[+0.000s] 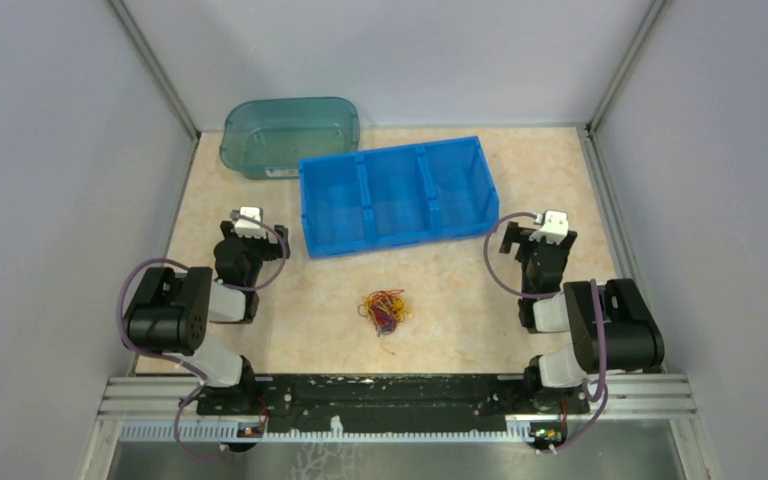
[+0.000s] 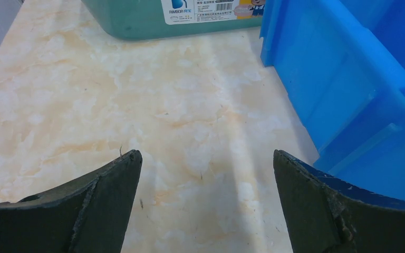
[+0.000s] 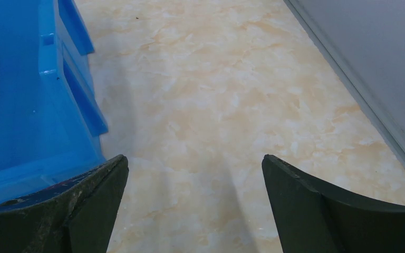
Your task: Untangle the cables
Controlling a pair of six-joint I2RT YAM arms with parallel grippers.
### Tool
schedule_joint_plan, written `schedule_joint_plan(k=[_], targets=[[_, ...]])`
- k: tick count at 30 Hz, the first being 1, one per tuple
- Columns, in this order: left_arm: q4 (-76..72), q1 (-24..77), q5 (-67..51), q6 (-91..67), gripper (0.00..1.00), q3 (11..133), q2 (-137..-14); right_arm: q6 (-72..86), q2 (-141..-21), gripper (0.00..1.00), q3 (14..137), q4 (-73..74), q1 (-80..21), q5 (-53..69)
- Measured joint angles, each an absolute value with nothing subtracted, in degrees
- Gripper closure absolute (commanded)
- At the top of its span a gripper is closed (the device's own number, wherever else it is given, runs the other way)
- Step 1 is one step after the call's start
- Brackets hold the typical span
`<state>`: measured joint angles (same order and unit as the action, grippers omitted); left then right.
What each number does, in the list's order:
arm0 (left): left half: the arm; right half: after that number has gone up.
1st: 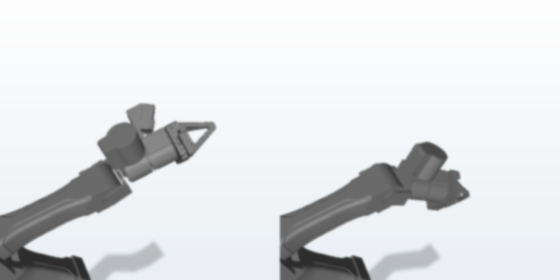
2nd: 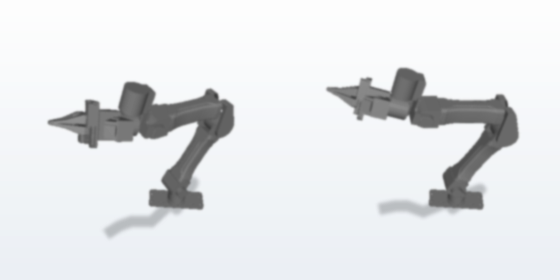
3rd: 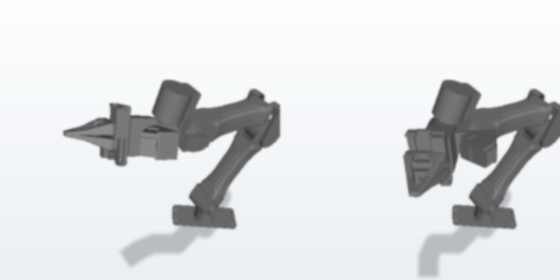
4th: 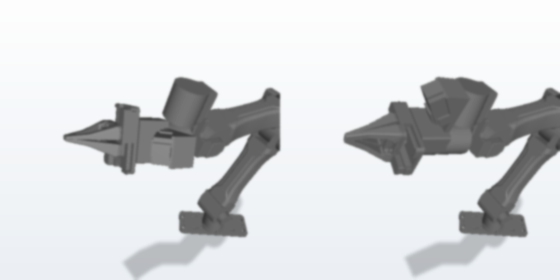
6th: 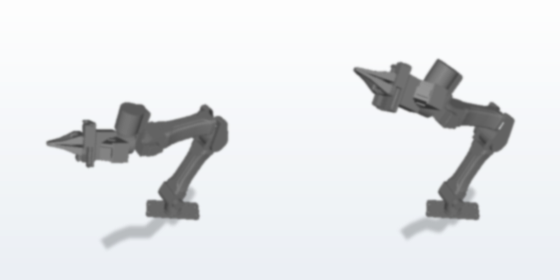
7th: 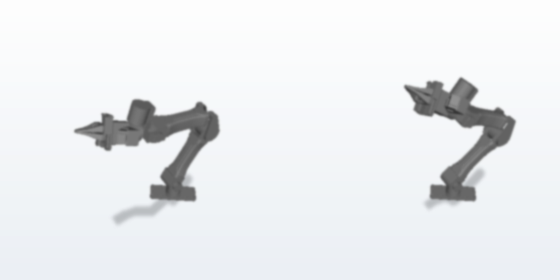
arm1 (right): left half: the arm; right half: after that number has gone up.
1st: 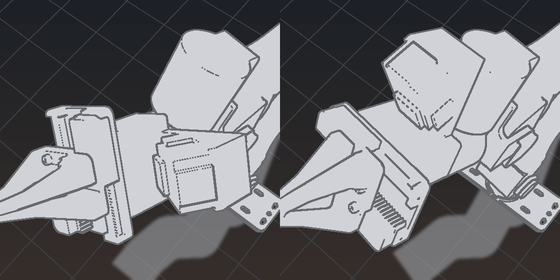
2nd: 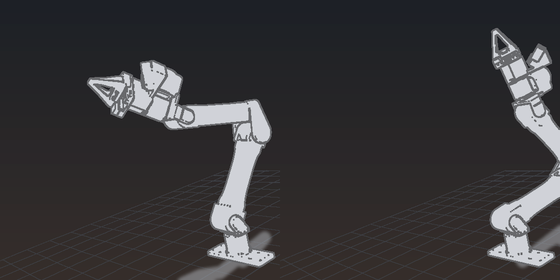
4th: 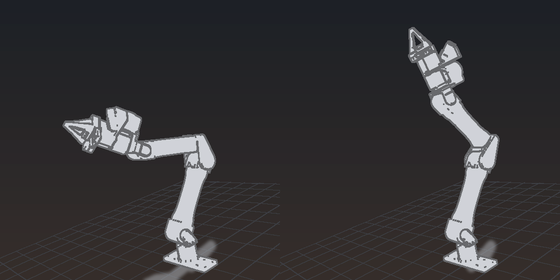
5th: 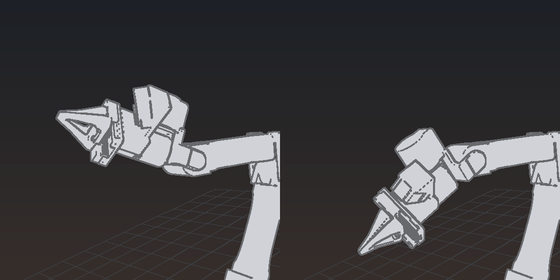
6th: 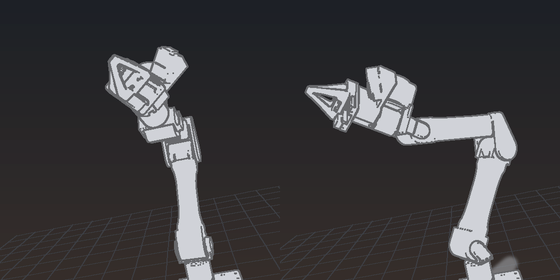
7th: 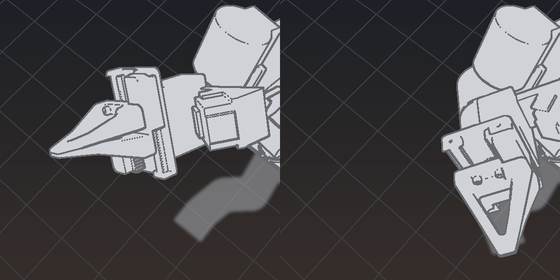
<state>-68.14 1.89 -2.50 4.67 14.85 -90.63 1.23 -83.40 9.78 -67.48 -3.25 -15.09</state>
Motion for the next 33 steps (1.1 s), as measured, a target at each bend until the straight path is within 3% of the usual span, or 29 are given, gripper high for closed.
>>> schedule_joint_plan(k=[11, 15, 19, 22, 27, 33], targets=[[-68.16, 1.89, -2.50, 4.67, 0.00, 14.85, -90.63, 2.22, -82.78, 0.01, 9.78, -66.43, -3.18, -16.58], [-67.53, 1.87, -3.22, 4.67, 0.00, 14.90, -90.30, 5.13, -75.59, 0.01, 9.80, -59.96, -3.09, -21.98], [-54.13, 1.85, -4.56, 4.99, 0.00, 20.60, -86.87, 9.50, -62.83, 0.01, 10.35, -51.03, -2.96, -28.23], [-39.16, 1.80, -5.39, 5.43, 0.00, 32.32, -86.17, 8.97, -56.95, 0.01, 12.21, -47.68, -2.83, -25.56], [-18.70, 0.97, -8.49, 6.31, 0.00, 44.64, -84.29, 11.38, -55.27, 0.01, 21.10, -34.06, -2.83, -18.72], [-1.43, -2.02, -17.02, 6.24, 0.00, 48.77, -77.62, 19.11, -54.59, 0.01, 33.67, -18.52, -2.81, -11.90]])
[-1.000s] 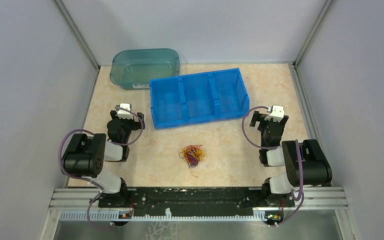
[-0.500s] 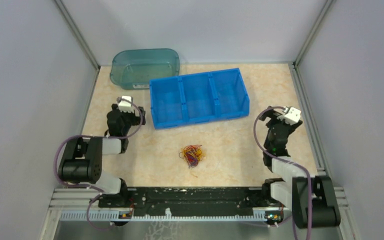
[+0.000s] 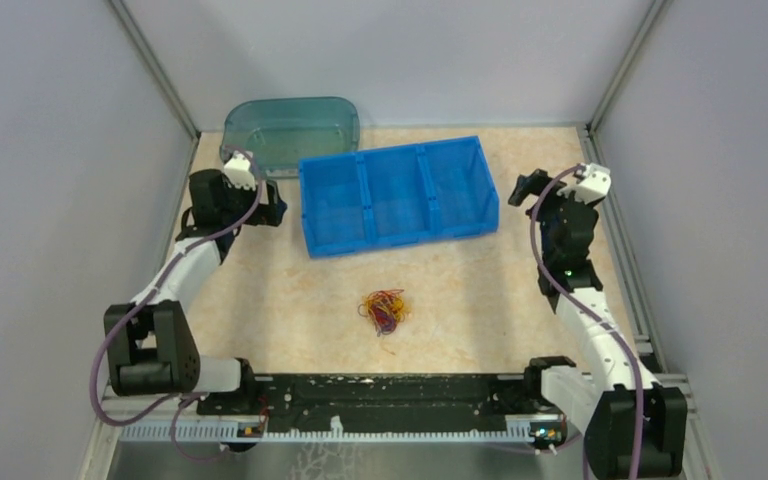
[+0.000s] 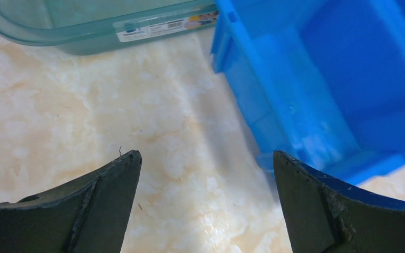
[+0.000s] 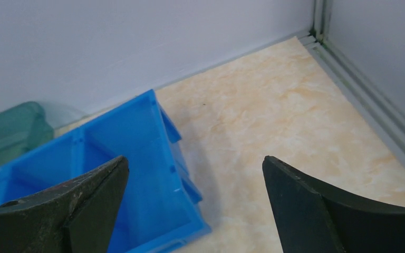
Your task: Untangle the cables
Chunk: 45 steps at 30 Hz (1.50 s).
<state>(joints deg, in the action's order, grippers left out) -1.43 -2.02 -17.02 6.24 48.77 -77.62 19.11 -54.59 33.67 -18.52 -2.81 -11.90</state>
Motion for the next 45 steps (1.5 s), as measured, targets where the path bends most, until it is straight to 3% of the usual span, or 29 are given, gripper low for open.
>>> schedule_joint_plan(k=[5, 8, 12, 19, 24, 29, 37, 41, 45], targets=[[9.26, -2.50, -23.94, 7.01, 0.00, 56.86, -76.16, 29.04, -54.46, 0.01, 35.99, -12.95, -2.48, -2.39], [14.48, -2.50, -28.56, 8.95, 0.00, 60.10, -75.02, 31.57, -55.02, 0.08, 35.20, -12.47, -4.34, 4.91], [21.10, -2.50, -34.22, 13.13, 0.00, 60.84, -74.11, 29.91, -55.02, 0.16, 34.17, -10.11, -16.21, 9.43], [30.79, -1.56, -41.30, 20.97, 0.00, 59.92, -73.45, 27.49, -57.84, 0.19, 32.49, -11.29, -29.85, 21.41], [35.20, 3.70, -42.06, 24.88, 0.00, 57.98, -71.42, 24.27, -61.47, 0.27, 31.14, -9.65, -38.59, 20.16], [38.00, 7.40, -42.09, 27.53, 0.00, 56.99, -70.24, 22.63, -65.34, 0.43, 30.59, -10.20, -41.67, 17.74], [40.71, 9.91, -41.87, 29.82, 0.00, 54.83, -70.22, 21.50, -71.16, 0.51, 30.35, -12.45, -42.61, 15.84], [41.41, 10.52, -41.87, 30.35, 0.00, 54.68, -70.15, 20.58, -73.65, 0.63, 30.37, -13.89, -42.81, 15.20], [41.95, 10.92, -41.87, 30.83, 0.00, 54.68, -69.82, 20.14, -75.42, 0.88, 30.44, -14.66, -43.09, 15.11]])
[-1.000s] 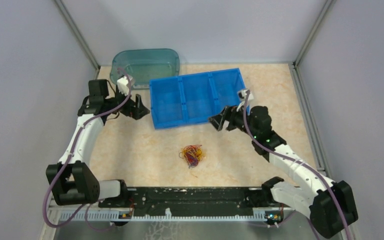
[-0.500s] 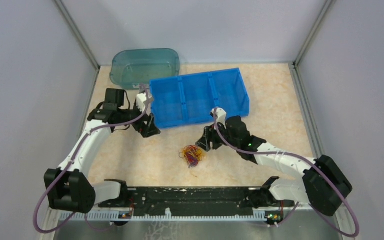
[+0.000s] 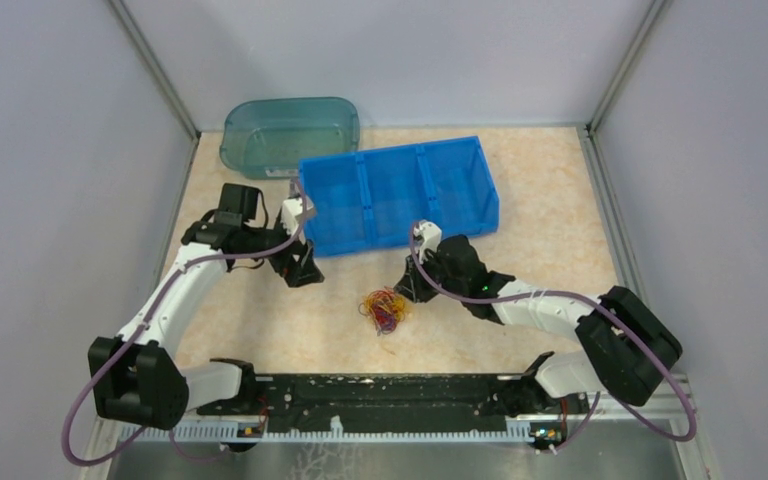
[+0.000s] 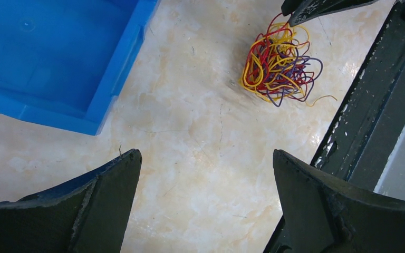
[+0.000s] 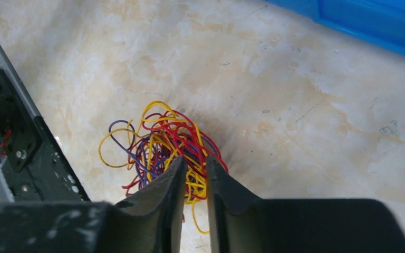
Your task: Untangle the cables
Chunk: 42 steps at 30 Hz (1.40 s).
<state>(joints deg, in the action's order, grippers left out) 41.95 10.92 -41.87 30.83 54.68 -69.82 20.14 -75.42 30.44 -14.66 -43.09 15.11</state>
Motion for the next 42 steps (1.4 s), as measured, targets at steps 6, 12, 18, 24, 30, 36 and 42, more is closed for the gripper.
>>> schedule_joint_plan(k=[6, 12, 18, 24, 30, 36, 42], targets=[[42.98, 11.81, -42.11, 31.20, 0.00, 54.68, -69.43, 20.71, -75.83, 0.63, 31.18, -15.51, -43.48, 15.92], [45.87, 12.25, -42.06, 32.45, 0.00, 54.72, -69.21, 20.78, -75.33, 0.57, 31.48, -15.70, -43.83, 15.90], [47.35, 12.80, -42.06, 33.08, 0.00, 55.70, -69.10, 20.51, -72.69, 0.61, 30.30, -15.20, -43.88, 14.31], [48.01, 13.45, -42.09, 33.06, 0.00, 55.70, -68.69, 19.40, -72.82, 0.59, 30.28, -15.16, -43.88, 12.69], [48.49, 13.85, -42.13, 33.06, 0.00, 56.07, -67.35, 18.33, -72.99, 0.53, 29.93, -15.20, -43.88, 11.99], [48.84, 13.96, -42.13, 33.08, 0.00, 56.34, -67.11, 18.02, -72.99, 0.44, 28.40, -15.29, -43.88, 12.93], [48.97, 14.17, -42.11, 33.08, 0.00, 56.34, -67.07, 18.11, -70.15, 0.38, 27.64, -14.98, -43.88, 13.32]])
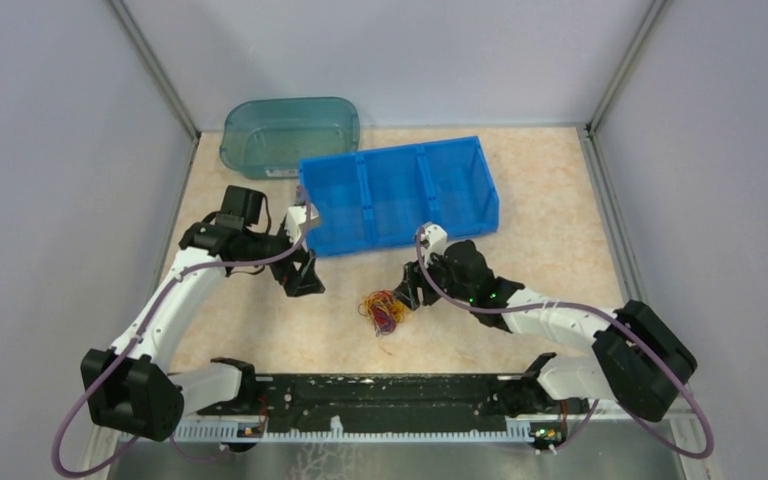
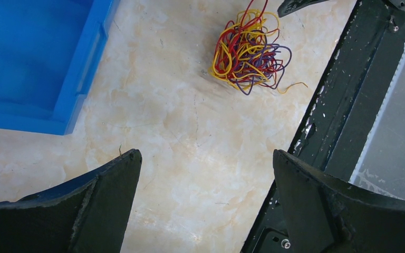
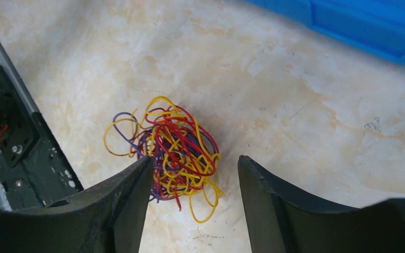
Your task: Untangle the cables
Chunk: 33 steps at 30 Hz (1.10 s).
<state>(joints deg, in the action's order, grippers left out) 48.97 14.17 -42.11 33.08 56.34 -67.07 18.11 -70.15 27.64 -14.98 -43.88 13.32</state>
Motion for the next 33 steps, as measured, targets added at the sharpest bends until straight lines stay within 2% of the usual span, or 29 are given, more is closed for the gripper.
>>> schedule_joint_plan(k=[5, 7, 16, 26, 31, 33], targets=[[49.01, 14.20, -42.11, 33.06, 0.00, 56.34, -67.05, 17.67, -65.36, 0.37, 27.64, -15.05, -43.88, 14.33], [49.01, 14.35, -42.11, 33.06, 0.00, 56.34, -67.05, 17.47, -64.99, 0.40, 27.64, -15.22, -43.88, 14.66], [49.01, 14.55, -42.17, 33.04, 0.00, 56.34, -66.52, 15.66, -70.59, 0.50, 27.64, -15.20, -44.34, 11.92], [48.99, 14.79, -42.48, 32.99, 0.00, 56.34, -65.23, 14.55, -71.75, 0.71, 26.85, -19.90, -45.74, 7.33], [48.95, 14.81, -42.65, 32.82, 0.00, 56.34, -64.99, 14.52, -73.28, 0.73, 26.85, -23.33, -46.26, 7.07], [48.95, 14.81, -42.70, 32.82, 0.00, 56.34, -64.58, 14.46, -74.24, 0.70, 26.85, -23.46, -46.44, 7.27]])
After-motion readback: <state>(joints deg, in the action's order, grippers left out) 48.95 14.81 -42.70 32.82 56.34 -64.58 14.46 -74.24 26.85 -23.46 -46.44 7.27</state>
